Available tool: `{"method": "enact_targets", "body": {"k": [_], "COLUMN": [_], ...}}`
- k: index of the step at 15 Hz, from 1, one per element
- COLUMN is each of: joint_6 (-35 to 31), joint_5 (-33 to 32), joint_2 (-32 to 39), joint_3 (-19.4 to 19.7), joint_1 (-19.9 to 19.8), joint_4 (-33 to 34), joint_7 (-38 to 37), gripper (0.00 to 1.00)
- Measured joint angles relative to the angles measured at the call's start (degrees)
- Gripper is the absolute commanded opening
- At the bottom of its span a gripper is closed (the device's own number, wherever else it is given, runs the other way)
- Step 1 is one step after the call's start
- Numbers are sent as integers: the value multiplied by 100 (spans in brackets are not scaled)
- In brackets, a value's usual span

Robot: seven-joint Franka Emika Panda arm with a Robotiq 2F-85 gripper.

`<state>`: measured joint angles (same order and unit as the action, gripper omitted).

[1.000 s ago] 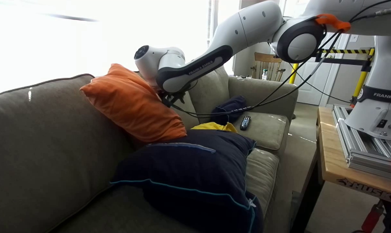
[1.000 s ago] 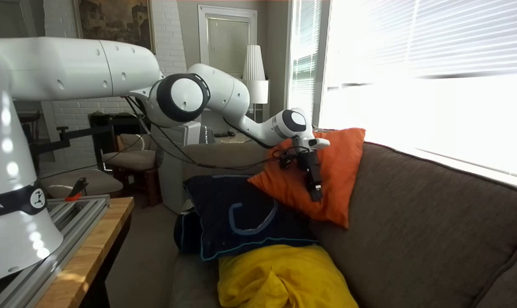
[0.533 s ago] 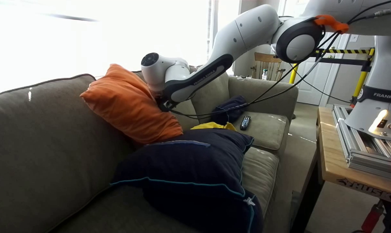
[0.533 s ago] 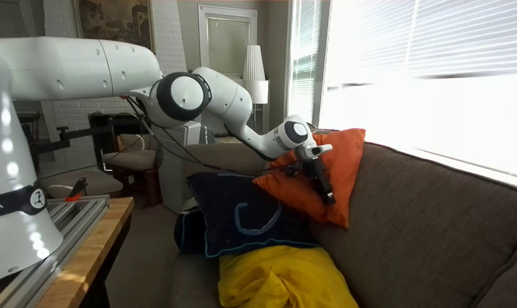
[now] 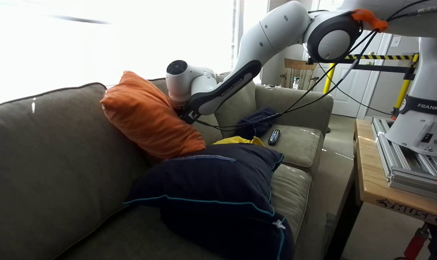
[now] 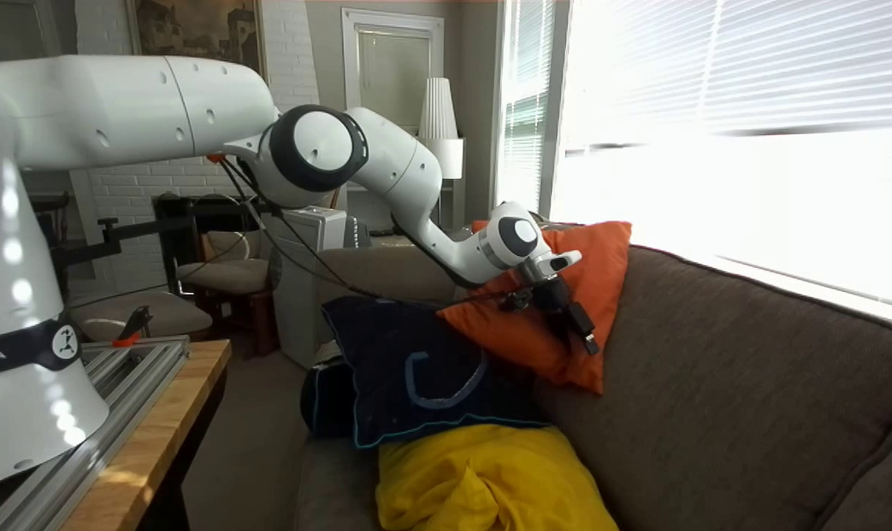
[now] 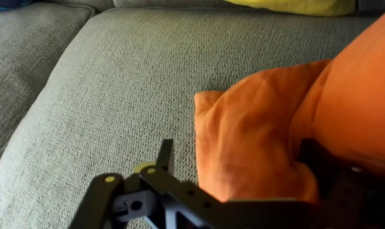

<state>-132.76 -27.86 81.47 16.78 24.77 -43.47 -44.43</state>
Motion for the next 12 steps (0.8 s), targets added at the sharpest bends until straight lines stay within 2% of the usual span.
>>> {"method": "enact_targets", "body": {"k": [3,7,12], "joint_6": [19,-289,-1213], "joint_5": [0,0,-3], "joint_2": [-1,-90,-532], "joint_3": [-1,-144,-161], "joint_1": [4,11,46], "joint_4": [-1,-75,-903], "joint_7": [0,494,686], "gripper": [100,100,100]}}
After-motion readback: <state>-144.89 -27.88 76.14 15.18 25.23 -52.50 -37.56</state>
